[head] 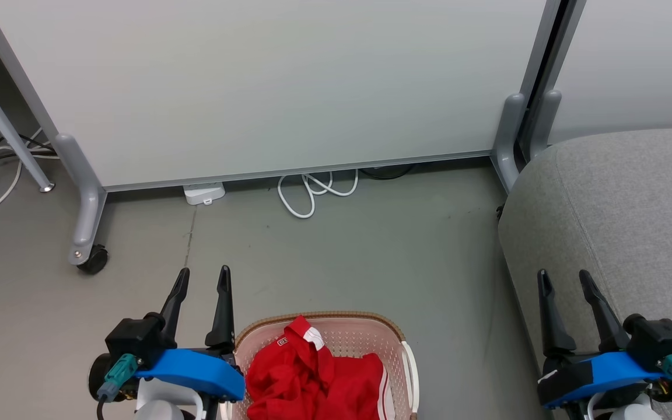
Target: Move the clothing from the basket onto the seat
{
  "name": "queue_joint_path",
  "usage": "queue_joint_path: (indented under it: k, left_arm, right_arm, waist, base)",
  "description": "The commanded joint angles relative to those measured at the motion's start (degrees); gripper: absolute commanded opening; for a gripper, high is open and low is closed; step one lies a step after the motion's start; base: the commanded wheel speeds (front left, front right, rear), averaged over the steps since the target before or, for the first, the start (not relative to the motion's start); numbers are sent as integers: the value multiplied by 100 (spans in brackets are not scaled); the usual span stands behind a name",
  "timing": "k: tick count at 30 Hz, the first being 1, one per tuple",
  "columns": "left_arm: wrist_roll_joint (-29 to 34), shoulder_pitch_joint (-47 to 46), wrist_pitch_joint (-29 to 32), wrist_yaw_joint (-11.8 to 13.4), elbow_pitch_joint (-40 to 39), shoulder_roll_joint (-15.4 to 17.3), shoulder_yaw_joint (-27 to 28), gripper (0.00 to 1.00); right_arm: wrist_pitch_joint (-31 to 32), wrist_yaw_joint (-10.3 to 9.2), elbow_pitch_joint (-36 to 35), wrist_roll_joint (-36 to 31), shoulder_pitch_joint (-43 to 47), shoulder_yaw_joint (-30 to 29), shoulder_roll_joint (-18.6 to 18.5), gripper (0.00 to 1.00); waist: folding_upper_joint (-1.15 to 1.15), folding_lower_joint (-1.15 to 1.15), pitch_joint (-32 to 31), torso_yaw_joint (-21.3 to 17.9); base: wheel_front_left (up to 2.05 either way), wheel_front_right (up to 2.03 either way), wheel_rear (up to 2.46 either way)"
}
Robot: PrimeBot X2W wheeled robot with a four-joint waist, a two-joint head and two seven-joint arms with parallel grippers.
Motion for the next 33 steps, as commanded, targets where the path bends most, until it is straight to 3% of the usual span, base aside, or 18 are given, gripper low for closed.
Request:
queue_joint_path:
  k: [1, 33]
  left_arm:
    - [-2, -57, -28, -49, 7, 16, 11, 100]
    - [-65, -119, -26, -56, 32, 16, -46, 100]
  right_arm:
    - [-35, 3, -8, -6, -39, -9, -34, 100]
    - [-42, 3, -59, 97, -133, 103, -33, 100]
  waist:
    - [0, 0, 0, 1]
    - [0, 0, 233, -131]
  base:
    - [0, 0, 0]
    - [0, 0, 0]
